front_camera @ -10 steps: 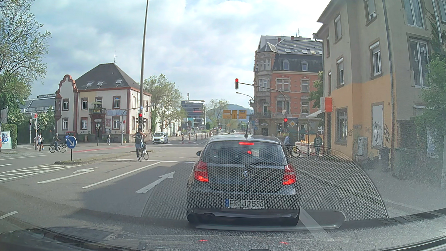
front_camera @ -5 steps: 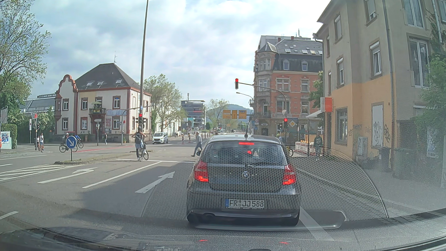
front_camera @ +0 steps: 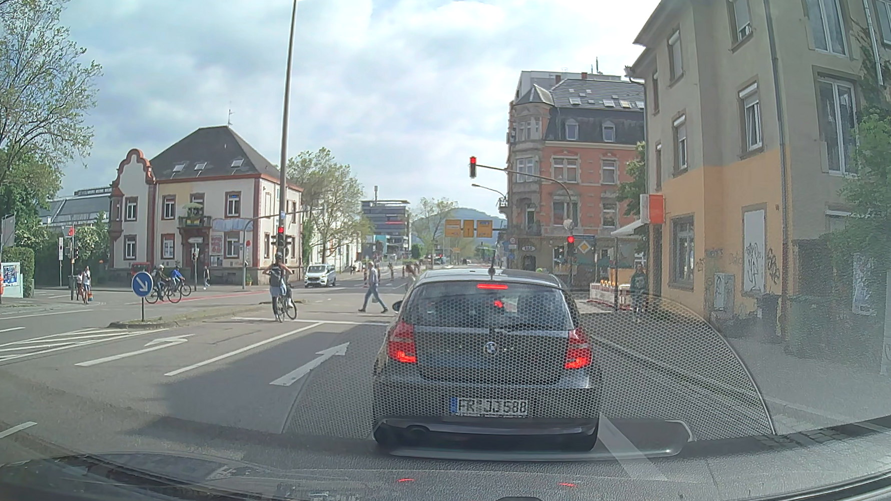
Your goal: Follow the waypoints while adhering to traffic rules and regulations
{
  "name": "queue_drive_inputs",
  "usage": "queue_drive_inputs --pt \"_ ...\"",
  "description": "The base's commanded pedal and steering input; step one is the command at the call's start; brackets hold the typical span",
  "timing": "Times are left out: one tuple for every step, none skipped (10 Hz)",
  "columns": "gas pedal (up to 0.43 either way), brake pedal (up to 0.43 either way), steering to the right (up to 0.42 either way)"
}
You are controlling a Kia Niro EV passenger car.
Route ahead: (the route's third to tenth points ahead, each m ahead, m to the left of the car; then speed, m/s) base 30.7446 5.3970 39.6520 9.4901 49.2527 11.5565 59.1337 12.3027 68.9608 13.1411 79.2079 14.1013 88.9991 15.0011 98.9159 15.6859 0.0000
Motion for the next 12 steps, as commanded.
queue_drive_inputs --pt "0.0 0.226 -0.015" --pt "0.0 0.226 -0.015" --pt "0.0 0.226 -0.015" --pt "0.0 0.226 -0.015" --pt "0.0 0.226 -0.015" --pt "0.0 0.226 -0.015" --pt "0.0 0.226 -0.015" --pt "0.0 0.226 -0.015" --pt "0.0 0.226 -0.015" --pt "0.0 0.226 -0.015" --pt "0.0 0.226 -0.015" --pt "0.0 0.226 -0.015"
